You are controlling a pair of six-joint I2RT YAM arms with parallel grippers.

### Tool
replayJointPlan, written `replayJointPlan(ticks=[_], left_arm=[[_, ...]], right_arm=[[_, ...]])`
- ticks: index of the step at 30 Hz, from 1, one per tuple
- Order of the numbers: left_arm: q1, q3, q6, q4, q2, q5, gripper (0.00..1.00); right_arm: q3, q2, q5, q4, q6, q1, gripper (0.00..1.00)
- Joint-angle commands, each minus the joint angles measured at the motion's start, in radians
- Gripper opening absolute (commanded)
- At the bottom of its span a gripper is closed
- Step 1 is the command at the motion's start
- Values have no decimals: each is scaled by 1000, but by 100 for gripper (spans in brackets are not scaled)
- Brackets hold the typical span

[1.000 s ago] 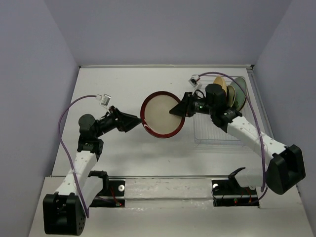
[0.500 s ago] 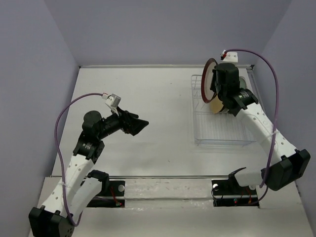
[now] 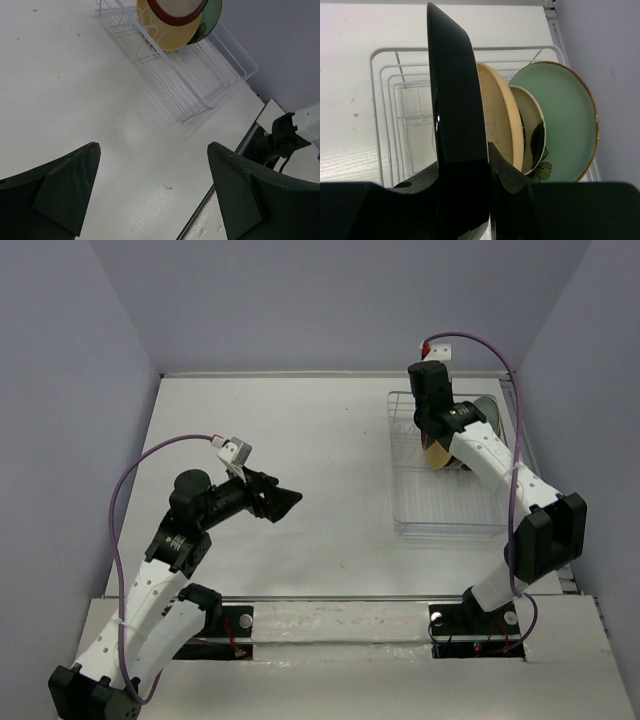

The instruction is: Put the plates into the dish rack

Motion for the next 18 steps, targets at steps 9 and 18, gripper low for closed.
replayJointPlan(ticks=[9, 18], left_arm=[[-1, 46, 22, 7, -9, -24, 99], [11, 45, 21, 7, 10, -30, 99]], right_arm=[[-81, 3, -142, 169, 117, -80, 7], [-218, 4, -271, 242, 215, -144, 7]])
